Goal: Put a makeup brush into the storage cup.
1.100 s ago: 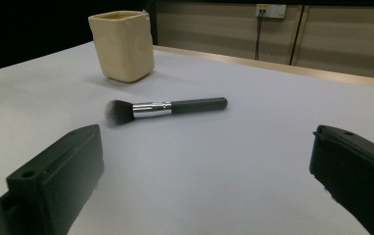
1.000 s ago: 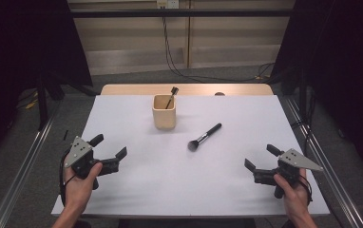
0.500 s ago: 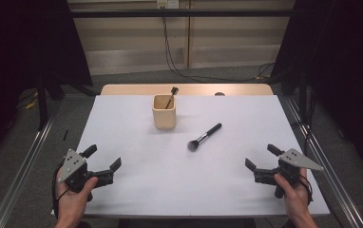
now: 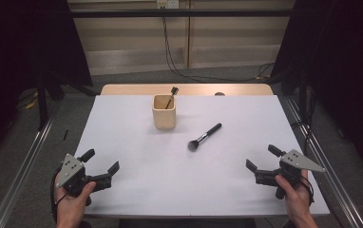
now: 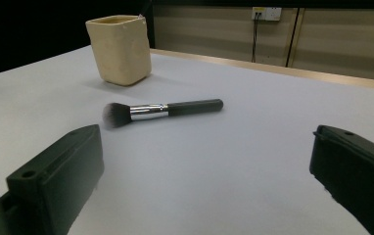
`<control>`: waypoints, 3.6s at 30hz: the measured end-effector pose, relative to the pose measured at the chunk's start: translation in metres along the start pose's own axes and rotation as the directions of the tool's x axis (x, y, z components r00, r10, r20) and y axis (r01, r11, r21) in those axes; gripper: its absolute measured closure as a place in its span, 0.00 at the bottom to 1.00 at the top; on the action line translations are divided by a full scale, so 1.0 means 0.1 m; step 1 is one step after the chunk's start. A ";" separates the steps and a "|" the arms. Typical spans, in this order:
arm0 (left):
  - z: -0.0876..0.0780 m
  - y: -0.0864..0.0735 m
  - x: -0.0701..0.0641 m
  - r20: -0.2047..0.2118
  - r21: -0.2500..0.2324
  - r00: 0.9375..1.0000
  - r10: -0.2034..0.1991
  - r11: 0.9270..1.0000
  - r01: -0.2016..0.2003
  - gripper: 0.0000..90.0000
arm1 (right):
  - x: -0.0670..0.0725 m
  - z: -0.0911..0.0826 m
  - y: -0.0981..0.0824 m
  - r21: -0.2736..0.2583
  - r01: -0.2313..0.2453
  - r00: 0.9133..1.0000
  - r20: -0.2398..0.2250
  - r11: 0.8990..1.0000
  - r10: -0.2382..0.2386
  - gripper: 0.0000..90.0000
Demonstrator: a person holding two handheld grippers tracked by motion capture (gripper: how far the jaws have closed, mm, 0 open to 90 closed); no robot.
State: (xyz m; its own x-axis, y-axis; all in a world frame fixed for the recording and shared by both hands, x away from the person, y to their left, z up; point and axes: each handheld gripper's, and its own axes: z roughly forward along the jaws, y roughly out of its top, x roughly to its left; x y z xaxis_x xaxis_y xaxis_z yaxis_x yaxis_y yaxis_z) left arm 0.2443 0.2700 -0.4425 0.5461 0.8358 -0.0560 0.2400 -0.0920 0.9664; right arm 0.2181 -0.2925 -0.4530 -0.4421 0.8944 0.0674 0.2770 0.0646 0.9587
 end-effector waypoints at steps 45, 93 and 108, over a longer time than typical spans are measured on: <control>-0.03 0.00 -0.01 -0.004 -0.002 1.000 0.015 1.000 -0.015 0.03 | -0.02 0.51 0.38 0.000 0.036 0.998 -0.051 0.999 -0.036 0.00; -0.05 0.00 0.04 -0.013 -0.006 1.000 0.001 1.000 -0.001 0.03 | -0.24 1.51 0.88 0.029 0.018 1.000 0.001 0.999 -0.018 0.01; -0.05 0.00 0.04 -0.010 -0.004 1.000 0.003 1.000 -0.003 0.03 | -0.32 1.79 1.00 0.081 0.043 0.999 0.021 0.996 -0.045 0.01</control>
State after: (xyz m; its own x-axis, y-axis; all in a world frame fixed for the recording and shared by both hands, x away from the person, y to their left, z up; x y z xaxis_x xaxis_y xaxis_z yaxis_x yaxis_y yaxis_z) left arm 0.2426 0.2760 -0.4415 0.5385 0.8411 -0.0508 0.2349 -0.0920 0.9677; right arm 0.4123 -0.2356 -0.4086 -0.4359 0.8998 0.0185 0.3263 0.1389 0.9350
